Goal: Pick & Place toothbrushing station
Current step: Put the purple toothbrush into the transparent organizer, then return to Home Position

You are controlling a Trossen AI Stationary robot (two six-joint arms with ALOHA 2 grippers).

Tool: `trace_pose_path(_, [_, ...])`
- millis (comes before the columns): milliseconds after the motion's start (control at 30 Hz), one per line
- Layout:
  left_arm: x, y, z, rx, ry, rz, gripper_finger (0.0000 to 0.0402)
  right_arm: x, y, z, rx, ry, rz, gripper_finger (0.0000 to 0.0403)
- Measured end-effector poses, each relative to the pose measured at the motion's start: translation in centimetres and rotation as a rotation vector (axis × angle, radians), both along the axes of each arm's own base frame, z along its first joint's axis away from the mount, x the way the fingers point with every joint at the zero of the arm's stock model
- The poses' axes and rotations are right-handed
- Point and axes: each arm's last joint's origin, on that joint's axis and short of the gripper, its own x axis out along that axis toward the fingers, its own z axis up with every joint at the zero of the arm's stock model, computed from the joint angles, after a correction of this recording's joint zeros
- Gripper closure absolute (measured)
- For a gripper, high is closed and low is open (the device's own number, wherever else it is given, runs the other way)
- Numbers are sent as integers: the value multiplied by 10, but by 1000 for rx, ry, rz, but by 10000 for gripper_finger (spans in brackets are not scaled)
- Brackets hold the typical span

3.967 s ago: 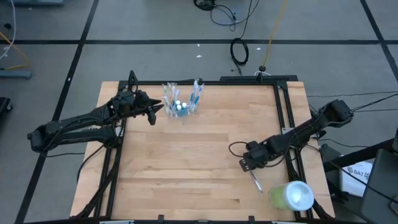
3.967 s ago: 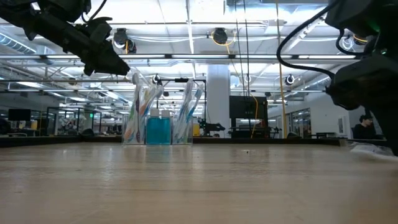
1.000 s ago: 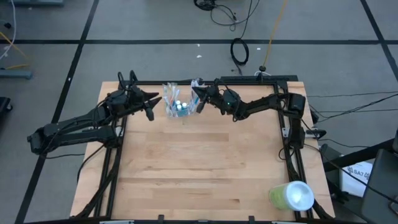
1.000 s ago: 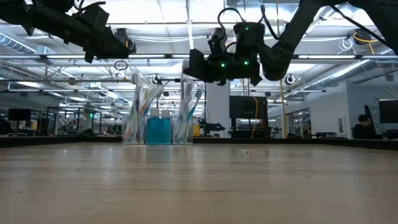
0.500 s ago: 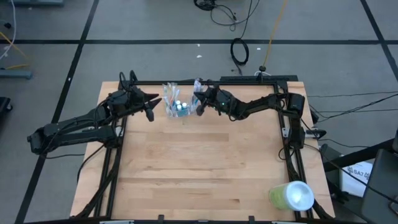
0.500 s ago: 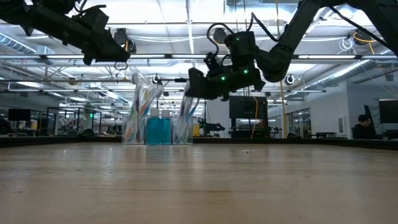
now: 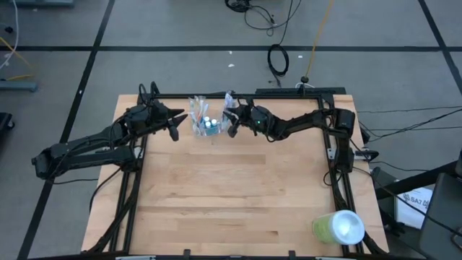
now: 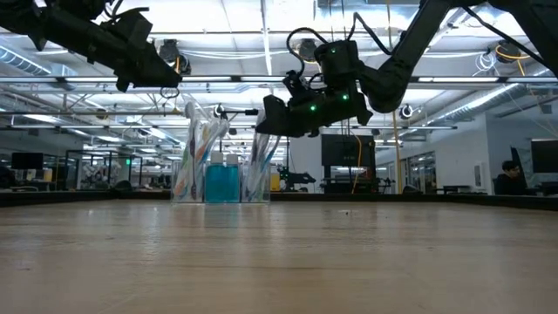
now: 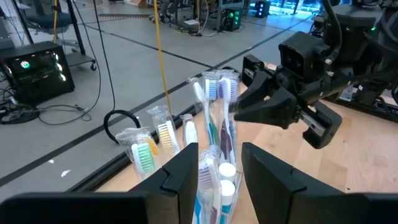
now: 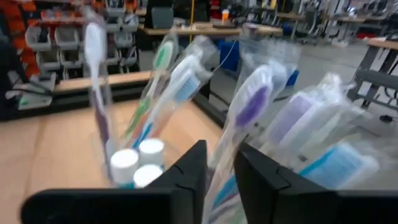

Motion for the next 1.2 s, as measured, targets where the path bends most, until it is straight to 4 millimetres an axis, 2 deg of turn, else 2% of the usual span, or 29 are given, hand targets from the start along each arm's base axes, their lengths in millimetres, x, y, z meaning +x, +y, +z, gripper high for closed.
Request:
trace_pose_path(167, [-1,0,-2,-9,20,-1,275,-4,6,12,7,49,12,294])
trace_pose_path(300, [-6,-3,-4,22,81,-14,275,-17,11,31,38,158,15,276])
trace_pose_path(533, [-29,-16,2,28,54,-25,275,-67,33,88,79,345,38,272])
trace_pose_path(633, [-39,-22,4,36,38,-38,281,-91,47,114,20,343,75,278])
trace_pose_path(733, [-47,-28,5,49,23,-57,310,-118,61,125,-28,281,196,288])
trace_pose_path(833, [-52,-33,6,66,21,-99,350,-146,72,120,-45,189,305,306])
trace_pose_path(967, [-55,-38,7,108,11,-203,395,-183,81,100,-76,96,354,343])
trace_pose_path(1100, [-55,-40,8,106,0,-242,386,-213,90,75,-57,27,342,392])
trace_pose_path(1200, [-53,-40,2,111,2,-251,385,-231,95,59,-40,-44,338,396])
